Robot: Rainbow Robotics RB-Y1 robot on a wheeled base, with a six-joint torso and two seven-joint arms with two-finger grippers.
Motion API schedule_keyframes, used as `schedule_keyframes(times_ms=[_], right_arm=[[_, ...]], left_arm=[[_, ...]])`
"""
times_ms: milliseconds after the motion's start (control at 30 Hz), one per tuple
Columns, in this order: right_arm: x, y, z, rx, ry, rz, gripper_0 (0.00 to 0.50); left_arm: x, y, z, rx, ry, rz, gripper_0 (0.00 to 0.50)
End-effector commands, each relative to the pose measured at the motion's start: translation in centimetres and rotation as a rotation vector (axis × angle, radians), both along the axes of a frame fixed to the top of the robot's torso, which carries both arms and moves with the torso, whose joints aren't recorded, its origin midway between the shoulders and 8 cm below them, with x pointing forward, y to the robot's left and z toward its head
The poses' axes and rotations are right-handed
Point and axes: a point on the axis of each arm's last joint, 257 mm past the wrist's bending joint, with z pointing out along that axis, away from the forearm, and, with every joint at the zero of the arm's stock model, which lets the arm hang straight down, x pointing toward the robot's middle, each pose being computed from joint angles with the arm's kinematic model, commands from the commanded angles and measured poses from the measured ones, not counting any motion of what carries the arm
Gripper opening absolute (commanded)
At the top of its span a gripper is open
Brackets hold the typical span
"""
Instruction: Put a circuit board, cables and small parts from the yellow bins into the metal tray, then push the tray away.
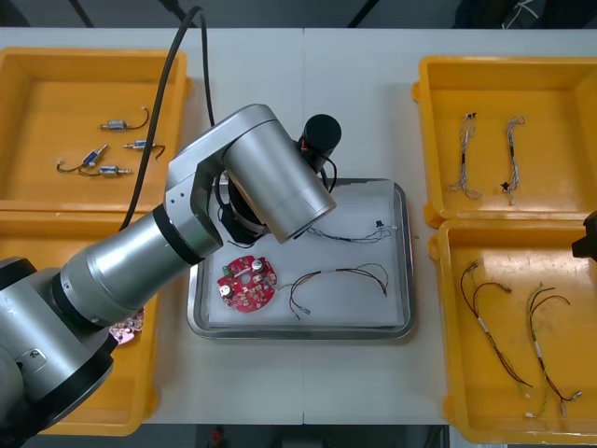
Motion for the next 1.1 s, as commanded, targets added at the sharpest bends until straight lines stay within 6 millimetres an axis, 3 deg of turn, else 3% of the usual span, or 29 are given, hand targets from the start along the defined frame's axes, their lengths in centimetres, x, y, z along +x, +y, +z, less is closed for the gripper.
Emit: schedule_keyframes(times_ms=[33,100,133,267,433,567,867,933,1100], right_arm=[[0.0,-1.5,1.3,-0.018,-0.027,-0.036,0.500],[0.0,-1.5,1.3,-0.018,-0.027,-0.036,0.500],[-1.2,-0.9,-1.0,0.002,0.032,-0.029,0.500],[-1.3,-0.3,-1.1,0.009,0.043,-0.008,0.500],[-1.1,1.5,-0.3,0.052,0.042,0.053,0.500],[-1.1,3.9,0.5,0.101,0.051,0.143,0.500],[-1.6,8.5,1.5,0.086,0.068,0.346,0.500],[-1.7,9.8,1.7,0.058,0.067,0.403,0.500],[-2.1,12.8,1.5,0.019,0.078,0.522,0.500]], left_arm=[[-1.1,0.1,2.2,0.016,0.018,-0.095,0.367],[-1.8,0.3,3.8,-0.002,0.043,-0.106,0.391],[-2.1,0.5,4.3,-0.010,0.052,-0.111,0.403],[-3.1,1.5,7.7,-0.045,0.075,-0.138,0.499],[-3.6,3.1,11.2,-0.095,0.071,-0.207,0.500],[-4.5,6.2,13.6,-0.075,0.081,-0.288,0.500],[-6.4,12.8,15.3,0.028,0.162,-0.372,0.500],[-7.0,15.3,15.6,0.077,0.188,-0.388,0.500],[-7.6,19.2,16.0,0.143,0.217,-0.403,0.500]])
